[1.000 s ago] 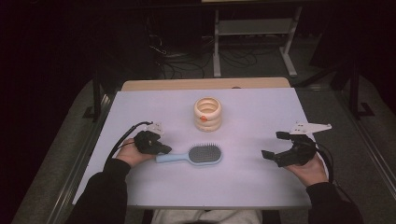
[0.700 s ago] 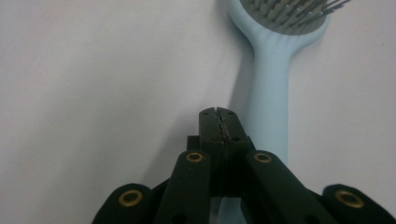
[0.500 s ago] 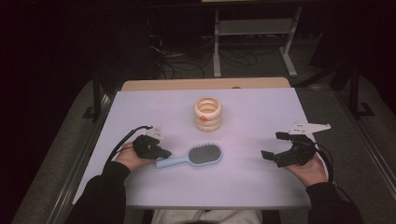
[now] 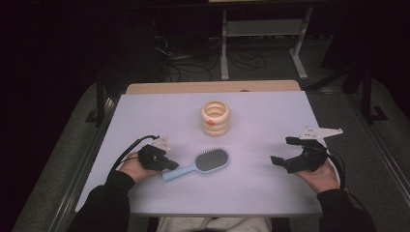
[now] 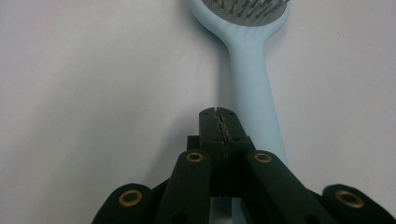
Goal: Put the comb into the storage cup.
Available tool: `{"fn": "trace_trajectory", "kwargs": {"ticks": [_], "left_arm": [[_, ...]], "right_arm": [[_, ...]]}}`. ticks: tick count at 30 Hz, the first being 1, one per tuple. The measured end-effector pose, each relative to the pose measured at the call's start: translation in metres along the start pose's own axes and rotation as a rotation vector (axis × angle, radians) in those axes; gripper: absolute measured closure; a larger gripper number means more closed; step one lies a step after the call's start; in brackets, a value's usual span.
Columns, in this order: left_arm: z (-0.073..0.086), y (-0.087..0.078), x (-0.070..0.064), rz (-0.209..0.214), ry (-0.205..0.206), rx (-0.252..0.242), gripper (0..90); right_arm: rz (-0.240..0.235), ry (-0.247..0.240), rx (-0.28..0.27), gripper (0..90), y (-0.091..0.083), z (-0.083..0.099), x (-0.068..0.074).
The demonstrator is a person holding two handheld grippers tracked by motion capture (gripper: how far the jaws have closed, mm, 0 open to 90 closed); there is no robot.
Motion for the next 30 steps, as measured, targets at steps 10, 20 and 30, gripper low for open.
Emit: {"fn": "trace_trajectory", "kwargs": {"ticks": [10, 20, 30], "left_arm": [[0.006, -0.010, -0.005, -0.016, -0.007, -0.016, 90.0], [0.001, -0.025, -0.004, -0.046, -0.018, -0.079, 77.5], [-0.009, -0.040, -0.004, -0.090, -0.028, -0.108, 47.2]], "right_arm": [[-0.001, 0.002, 0.001, 0.0, 0.000, 0.000, 0.000], [0.001, 0.004, -0.001, 0.0, 0.000, 0.000, 0.000], [0.004, 0.005, -0.003, 0.0, -0.001, 0.000, 0.000]]}}
Point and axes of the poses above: each handheld gripper's, and its own axes: y roughly forward along the jaws, z roughly out of its underside, x roughly to its left, the point moved 4 cm from there along y, roughly forward along the jaws, and after that the axes turned 7 degrees about z, right-handed, at the moved point
